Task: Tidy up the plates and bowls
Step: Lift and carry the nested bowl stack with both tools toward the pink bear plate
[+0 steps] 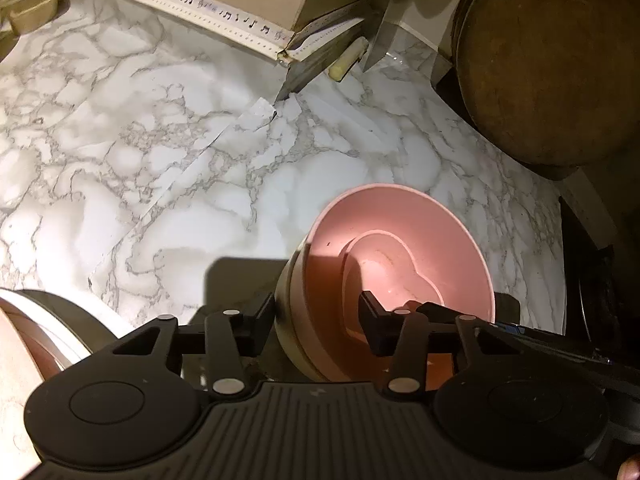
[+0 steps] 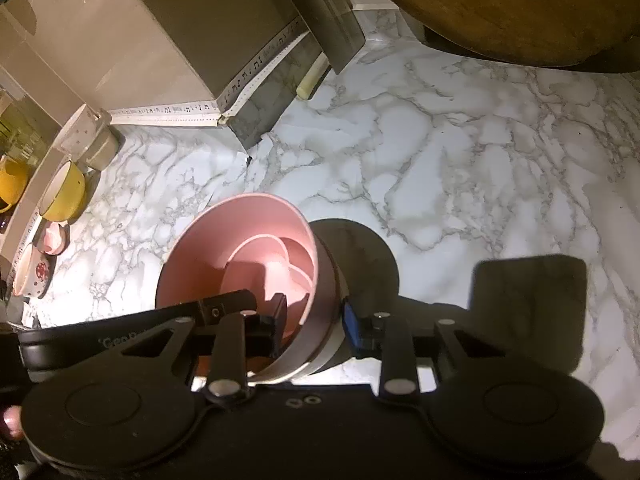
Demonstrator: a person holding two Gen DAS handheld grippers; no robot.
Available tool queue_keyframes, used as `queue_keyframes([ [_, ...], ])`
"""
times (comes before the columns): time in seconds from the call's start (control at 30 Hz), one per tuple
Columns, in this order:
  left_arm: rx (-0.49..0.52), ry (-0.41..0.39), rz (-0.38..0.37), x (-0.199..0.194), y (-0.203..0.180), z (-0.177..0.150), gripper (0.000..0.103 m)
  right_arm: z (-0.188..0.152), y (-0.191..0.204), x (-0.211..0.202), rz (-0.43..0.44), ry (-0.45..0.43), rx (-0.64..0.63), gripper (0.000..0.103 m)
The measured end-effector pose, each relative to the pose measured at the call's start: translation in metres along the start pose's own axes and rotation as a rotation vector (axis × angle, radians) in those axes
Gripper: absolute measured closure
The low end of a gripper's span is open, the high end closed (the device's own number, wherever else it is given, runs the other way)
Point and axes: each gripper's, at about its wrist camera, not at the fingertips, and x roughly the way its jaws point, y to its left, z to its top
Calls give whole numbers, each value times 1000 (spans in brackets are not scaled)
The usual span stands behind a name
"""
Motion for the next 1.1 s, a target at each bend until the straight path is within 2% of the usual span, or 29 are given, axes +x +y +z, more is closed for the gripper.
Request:
queue_keyframes([
  [0.2, 3, 5, 28, -1, -2, -3, 67, -1, 4, -1, -27, 16, -21, 75],
  [0.53, -3, -31, 41, -14, -1, -7, 69, -5, 10, -9, -46, -8, -54, 79],
  [1.1, -15, -108, 98, -76, 10, -12, 70, -2, 56, -40, 4, -60, -153, 80],
])
